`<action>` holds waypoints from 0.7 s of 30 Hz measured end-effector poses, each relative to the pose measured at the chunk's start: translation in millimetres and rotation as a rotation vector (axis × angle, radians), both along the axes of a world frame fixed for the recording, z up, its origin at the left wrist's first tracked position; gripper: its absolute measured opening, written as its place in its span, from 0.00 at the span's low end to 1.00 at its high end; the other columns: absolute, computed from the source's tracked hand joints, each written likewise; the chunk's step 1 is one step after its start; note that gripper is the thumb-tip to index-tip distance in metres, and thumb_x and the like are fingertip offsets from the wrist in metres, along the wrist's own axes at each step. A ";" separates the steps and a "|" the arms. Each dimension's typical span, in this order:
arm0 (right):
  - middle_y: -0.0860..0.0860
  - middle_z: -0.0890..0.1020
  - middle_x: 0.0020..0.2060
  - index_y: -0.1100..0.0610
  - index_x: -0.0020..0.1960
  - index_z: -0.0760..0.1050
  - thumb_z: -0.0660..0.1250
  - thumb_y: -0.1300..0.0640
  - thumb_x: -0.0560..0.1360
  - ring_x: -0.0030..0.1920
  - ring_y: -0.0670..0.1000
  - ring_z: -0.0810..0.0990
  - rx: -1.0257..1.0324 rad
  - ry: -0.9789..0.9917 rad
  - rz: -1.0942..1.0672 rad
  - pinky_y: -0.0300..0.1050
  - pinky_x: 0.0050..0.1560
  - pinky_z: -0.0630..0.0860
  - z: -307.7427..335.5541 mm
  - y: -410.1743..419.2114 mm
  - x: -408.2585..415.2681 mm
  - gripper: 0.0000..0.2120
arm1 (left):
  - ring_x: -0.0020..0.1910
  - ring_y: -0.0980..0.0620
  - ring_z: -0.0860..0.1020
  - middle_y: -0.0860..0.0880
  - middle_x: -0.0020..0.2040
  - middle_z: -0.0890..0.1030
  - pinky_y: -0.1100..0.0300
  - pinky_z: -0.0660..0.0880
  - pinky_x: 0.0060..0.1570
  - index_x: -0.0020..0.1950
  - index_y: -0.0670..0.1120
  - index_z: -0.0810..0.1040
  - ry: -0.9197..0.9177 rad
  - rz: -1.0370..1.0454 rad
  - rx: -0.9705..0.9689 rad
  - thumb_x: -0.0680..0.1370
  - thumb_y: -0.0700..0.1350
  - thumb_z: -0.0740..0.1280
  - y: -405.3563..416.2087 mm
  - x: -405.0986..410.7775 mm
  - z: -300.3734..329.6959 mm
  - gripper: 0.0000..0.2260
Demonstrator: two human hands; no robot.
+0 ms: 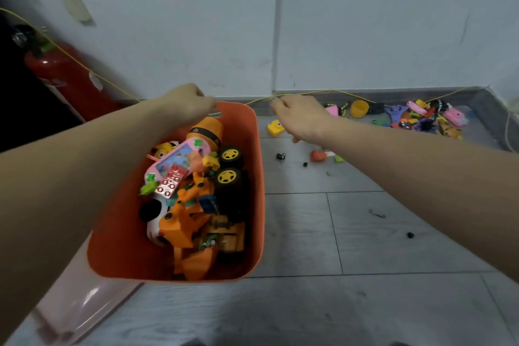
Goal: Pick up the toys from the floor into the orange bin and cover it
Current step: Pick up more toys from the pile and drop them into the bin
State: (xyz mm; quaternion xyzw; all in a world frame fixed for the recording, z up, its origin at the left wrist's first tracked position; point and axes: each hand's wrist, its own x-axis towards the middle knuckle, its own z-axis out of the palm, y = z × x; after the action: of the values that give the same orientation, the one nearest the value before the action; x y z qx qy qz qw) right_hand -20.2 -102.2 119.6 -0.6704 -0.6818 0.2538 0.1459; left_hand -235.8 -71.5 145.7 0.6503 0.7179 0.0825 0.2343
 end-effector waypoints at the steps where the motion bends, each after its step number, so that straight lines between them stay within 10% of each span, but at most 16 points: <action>1: 0.58 0.78 0.36 0.58 0.38 0.69 0.48 0.49 0.83 0.38 0.62 0.82 -0.006 -0.015 -0.025 0.47 0.40 0.73 -2.6 -0.3 19.7 0.21 | 0.58 0.41 0.76 0.43 0.57 0.78 0.55 0.71 0.54 0.59 0.43 0.75 -0.009 -0.039 0.060 0.79 0.52 0.63 0.9 18.6 -0.8 0.15; 8: 0.61 0.75 0.48 0.60 0.48 0.69 0.49 0.52 0.84 0.49 0.58 0.73 -0.197 -0.122 -0.258 0.47 0.47 0.66 -40.2 -16.0 164.1 0.15 | 0.57 0.42 0.76 0.43 0.57 0.79 0.55 0.72 0.53 0.62 0.45 0.72 -0.115 -0.476 0.190 0.76 0.51 0.65 -35.9 165.4 -34.7 0.17; 17: 0.62 0.76 0.59 0.57 0.67 0.71 0.56 0.46 0.82 0.57 0.63 0.75 -0.264 -0.193 -0.489 0.51 0.56 0.72 -159.0 -76.4 302.3 0.20 | 0.67 0.38 0.69 0.40 0.71 0.64 0.46 0.72 0.61 0.78 0.50 0.52 0.105 -0.783 -0.227 0.75 0.59 0.67 -73.3 314.7 -150.6 0.38; 21: 0.61 0.61 0.75 0.49 0.78 0.59 0.58 0.42 0.80 0.73 0.64 0.61 -0.262 -0.326 -0.511 0.59 0.70 0.63 -199.9 -93.1 328.3 0.28 | 0.71 0.38 0.62 0.41 0.74 0.59 0.43 0.68 0.64 0.78 0.52 0.48 0.158 -0.769 -0.287 0.71 0.62 0.70 -69.2 355.1 -186.6 0.45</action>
State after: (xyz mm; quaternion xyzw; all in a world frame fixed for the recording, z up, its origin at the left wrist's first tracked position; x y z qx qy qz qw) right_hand 308.1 -195.3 -80.3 -0.8646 -0.4675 0.1838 0.0066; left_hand 119.2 -140.8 -40.9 0.8361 0.4427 -0.1621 0.2803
